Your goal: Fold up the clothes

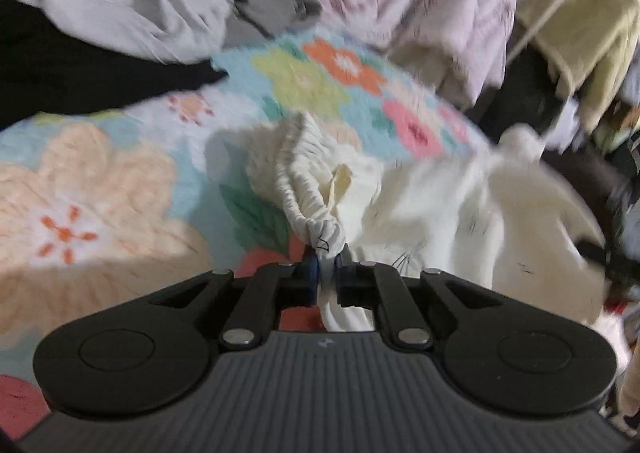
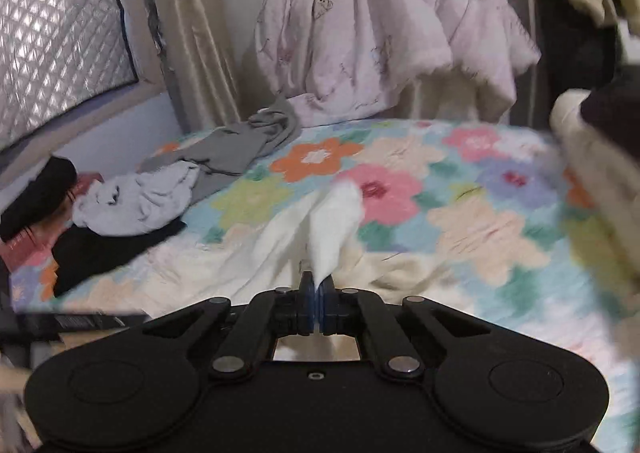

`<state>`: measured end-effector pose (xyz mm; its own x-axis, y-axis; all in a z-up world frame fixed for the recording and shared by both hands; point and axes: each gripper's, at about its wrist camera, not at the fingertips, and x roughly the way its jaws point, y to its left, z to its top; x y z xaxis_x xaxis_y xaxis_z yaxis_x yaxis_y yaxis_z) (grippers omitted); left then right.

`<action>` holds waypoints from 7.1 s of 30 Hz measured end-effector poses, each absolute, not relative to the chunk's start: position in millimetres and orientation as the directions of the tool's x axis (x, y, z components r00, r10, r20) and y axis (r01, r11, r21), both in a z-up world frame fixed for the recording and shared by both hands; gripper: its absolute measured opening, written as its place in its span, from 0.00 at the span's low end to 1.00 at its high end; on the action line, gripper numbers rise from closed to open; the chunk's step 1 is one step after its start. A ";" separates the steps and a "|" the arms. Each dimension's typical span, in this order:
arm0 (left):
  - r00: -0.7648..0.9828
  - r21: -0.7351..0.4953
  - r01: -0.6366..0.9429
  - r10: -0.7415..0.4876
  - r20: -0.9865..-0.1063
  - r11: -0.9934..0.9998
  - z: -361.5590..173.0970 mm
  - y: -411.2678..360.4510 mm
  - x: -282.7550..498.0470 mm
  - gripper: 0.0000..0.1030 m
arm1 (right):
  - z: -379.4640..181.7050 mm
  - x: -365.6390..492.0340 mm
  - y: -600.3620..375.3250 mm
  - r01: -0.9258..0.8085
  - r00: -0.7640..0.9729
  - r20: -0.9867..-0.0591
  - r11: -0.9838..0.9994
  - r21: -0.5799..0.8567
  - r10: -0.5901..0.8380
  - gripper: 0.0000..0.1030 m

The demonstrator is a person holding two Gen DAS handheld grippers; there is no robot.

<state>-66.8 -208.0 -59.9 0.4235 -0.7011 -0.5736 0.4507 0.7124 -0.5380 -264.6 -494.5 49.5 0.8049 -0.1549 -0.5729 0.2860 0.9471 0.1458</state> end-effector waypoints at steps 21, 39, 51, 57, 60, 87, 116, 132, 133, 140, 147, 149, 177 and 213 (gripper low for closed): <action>0.305 -0.558 0.419 -0.689 -0.657 0.717 -104.8 -207.4 -77.0 0.16 | 0.6 -237.6 -393.3 0.083 0.672 -0.738 0.983 0.165 0.068 0.44; 0.377 -0.420 0.528 -0.647 -0.663 0.738 -92.5 -208.2 -85.8 0.08 | -22.7 -251.0 -395.6 0.134 0.655 -0.756 0.987 0.090 -0.020 0.03; 0.527 -0.321 0.502 -0.578 -0.623 0.804 -52.2 -170.9 -82.8 0.07 | 24.2 -377.9 -465.0 0.383 0.686 -0.709 0.910 0.160 -0.164 0.03; 0.578 -0.346 0.415 -0.537 -0.615 0.842 -36.6 -133.0 -83.1 0.07 | 18.5 -414.9 -484.0 0.428 0.689 -0.706 0.877 0.217 -0.161 0.03; 0.619 -0.315 0.398 -0.506 -0.601 0.862 -22.6 -122.4 -87.9 0.07 | 11.3 -421.1 -487.5 0.437 0.676 -0.714 0.880 0.189 -0.182 0.03; 0.564 -0.190 0.276 -0.319 -0.762 0.942 -45.9 -73.0 -92.8 0.10 | -30.1 -472.0 -544.1 0.478 0.619 -0.768 0.855 0.200 -0.166 0.15; 0.512 -0.087 0.578 -0.443 -0.736 0.811 21.4 -264.5 -135.5 0.40 | 35.9 -292.4 -572.4 -0.063 0.440 -0.847 0.951 0.303 0.299 0.49; 0.413 -0.232 0.549 -0.502 -0.760 0.803 -46.9 -358.7 -60.1 0.25 | -60.0 -267.5 -672.2 0.345 0.614 -0.737 0.744 0.572 0.282 0.52; 0.378 -0.236 0.576 -0.511 -0.772 0.783 -53.8 -362.5 -64.9 0.15 | -62.5 -263.6 -673.4 0.344 0.614 -0.728 0.727 0.594 0.305 0.52; 0.337 -0.206 0.629 -0.502 -0.797 0.750 -66.3 -358.7 -92.4 0.11 | -65.4 -228.4 -603.2 0.059 0.640 -0.685 0.866 0.496 0.348 0.08; 0.384 -0.252 0.590 -0.542 -0.748 0.767 -9.9 -312.9 -85.0 0.14 | -10.9 -261.1 -545.2 -0.271 0.676 -0.538 0.849 0.454 0.504 0.07; 0.414 -0.269 0.552 -0.540 -0.732 0.789 1.0 -304.1 -73.6 0.22 | -3.2 -271.9 -530.7 -0.355 0.631 -0.528 0.817 0.454 0.568 0.07; 0.265 -0.151 0.637 -0.399 -0.878 0.756 -45.1 -391.7 -66.9 0.10 | -27.0 -300.0 -488.1 -0.565 0.335 -0.634 0.687 0.457 0.697 0.13; 0.609 -0.209 0.516 -0.527 -0.592 0.831 41.3 -337.9 -63.5 0.04 | 54.0 -305.3 -651.7 0.084 0.915 -0.404 0.972 0.217 0.011 0.05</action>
